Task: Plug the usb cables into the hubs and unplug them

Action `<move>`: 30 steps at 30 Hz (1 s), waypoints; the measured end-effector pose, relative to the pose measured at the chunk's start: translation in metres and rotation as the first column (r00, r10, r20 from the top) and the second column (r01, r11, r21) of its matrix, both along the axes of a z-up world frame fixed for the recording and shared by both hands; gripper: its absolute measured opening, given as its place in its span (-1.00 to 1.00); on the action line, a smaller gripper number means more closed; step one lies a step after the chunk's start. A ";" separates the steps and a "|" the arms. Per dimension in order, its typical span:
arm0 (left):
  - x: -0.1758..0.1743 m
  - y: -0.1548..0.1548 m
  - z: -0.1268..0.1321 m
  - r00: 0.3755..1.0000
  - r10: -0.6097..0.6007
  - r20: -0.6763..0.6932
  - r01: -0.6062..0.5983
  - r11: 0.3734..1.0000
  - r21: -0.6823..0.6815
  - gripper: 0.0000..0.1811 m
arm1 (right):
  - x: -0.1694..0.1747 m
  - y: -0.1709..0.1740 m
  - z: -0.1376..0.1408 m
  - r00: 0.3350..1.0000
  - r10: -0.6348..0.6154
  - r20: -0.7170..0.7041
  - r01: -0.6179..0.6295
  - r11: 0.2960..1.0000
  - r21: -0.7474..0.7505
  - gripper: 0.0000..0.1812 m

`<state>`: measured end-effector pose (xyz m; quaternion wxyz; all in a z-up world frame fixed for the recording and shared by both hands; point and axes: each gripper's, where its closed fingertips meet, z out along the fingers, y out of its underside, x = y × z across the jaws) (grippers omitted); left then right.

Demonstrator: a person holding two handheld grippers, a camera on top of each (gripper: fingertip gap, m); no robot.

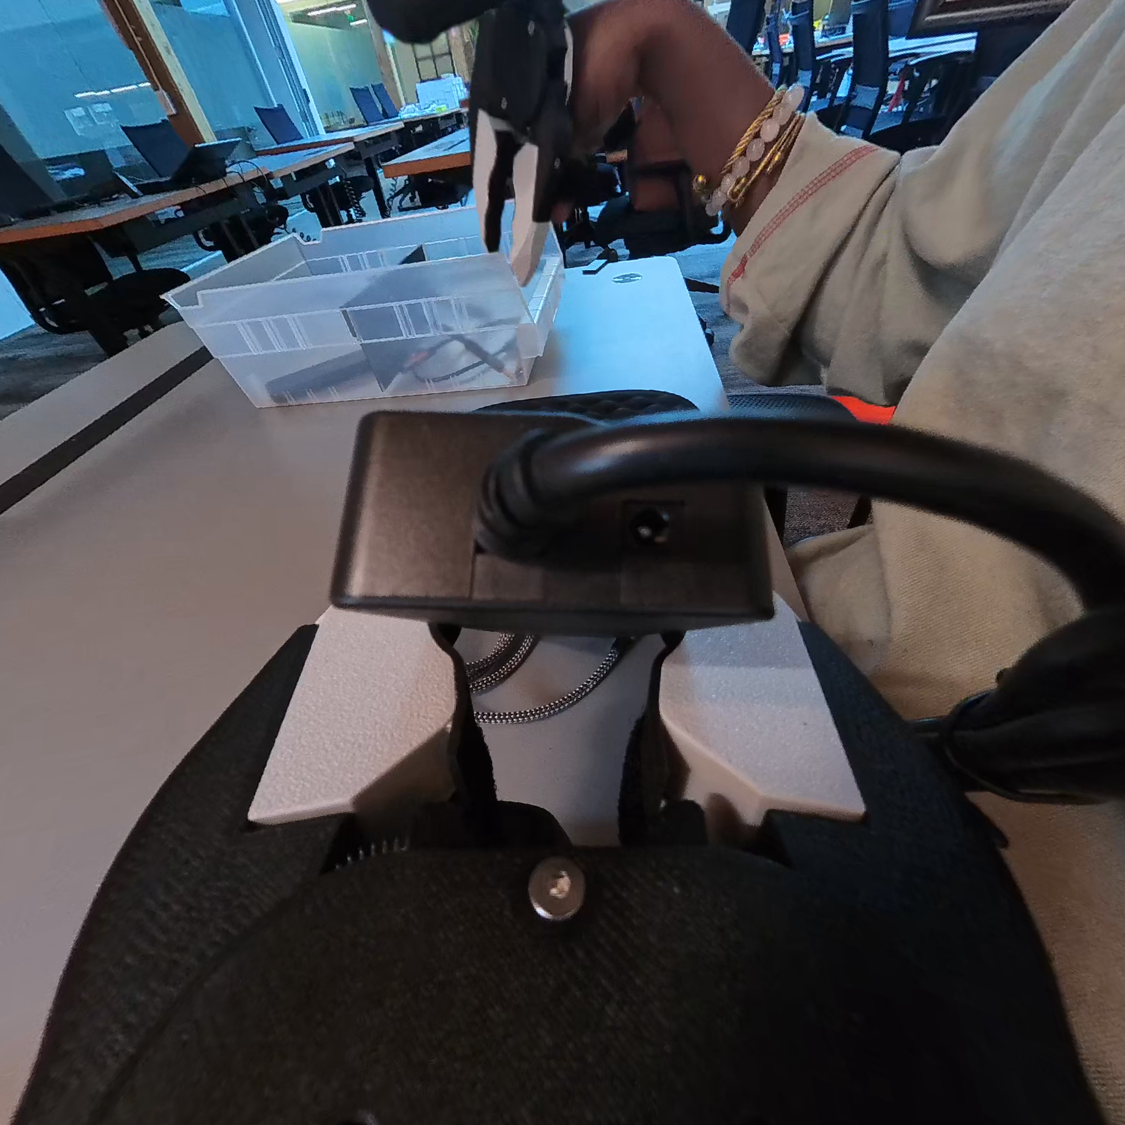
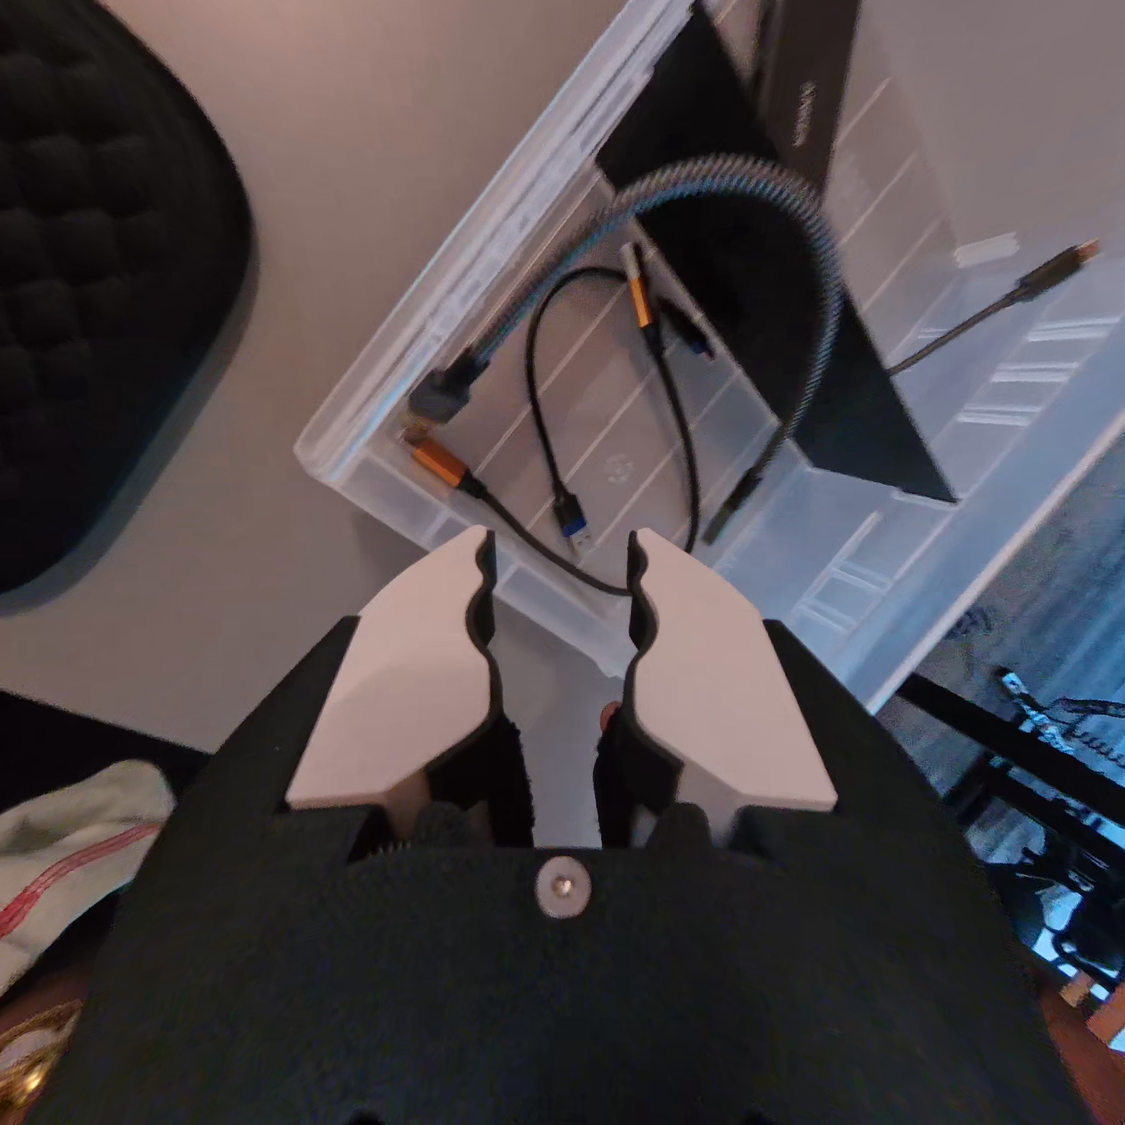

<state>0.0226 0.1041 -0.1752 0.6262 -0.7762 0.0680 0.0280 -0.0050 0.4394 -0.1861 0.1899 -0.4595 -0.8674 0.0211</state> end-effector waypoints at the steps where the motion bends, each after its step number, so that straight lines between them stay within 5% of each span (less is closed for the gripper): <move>1: 0.000 0.000 0.000 1.000 0.000 0.000 0.000 1.000 0.000 -0.30 | -0.004 0.001 0.005 0.999 0.000 -0.041 0.001 1.000 0.010 -0.55; 8: 0.000 0.000 0.000 1.000 0.000 -0.002 0.000 1.000 0.001 -0.30 | -0.042 0.004 0.042 0.900 -0.033 -0.435 0.038 0.999 0.003 -0.58; 12: 0.000 0.000 0.000 1.000 0.000 -0.001 0.000 1.000 0.001 -0.30 | -0.077 -0.010 0.066 0.738 -0.050 -0.673 -0.039 0.993 -0.116 -0.98; 17: 0.000 0.000 0.000 1.000 0.000 0.000 0.000 1.000 0.000 -0.30 | -0.105 -0.013 0.032 0.801 -0.122 -0.585 -0.071 0.952 -0.296 -1.00; 24: 0.000 0.000 0.000 1.000 -0.001 0.005 0.001 1.000 0.000 -0.30 | -0.096 0.015 -0.029 0.909 -0.142 -0.391 0.073 0.980 -0.186 -0.98; 28: 0.000 0.000 0.000 1.000 0.000 0.006 0.000 1.000 0.000 -0.30 | -0.087 0.017 0.007 0.820 -0.183 -0.541 0.091 0.977 -0.193 -0.95; 30: 0.000 0.001 -0.001 1.000 0.001 0.008 -0.001 1.000 -0.003 -0.30 | -0.080 -0.020 0.047 0.731 -0.115 -0.672 -0.077 0.965 -0.249 -0.86</move>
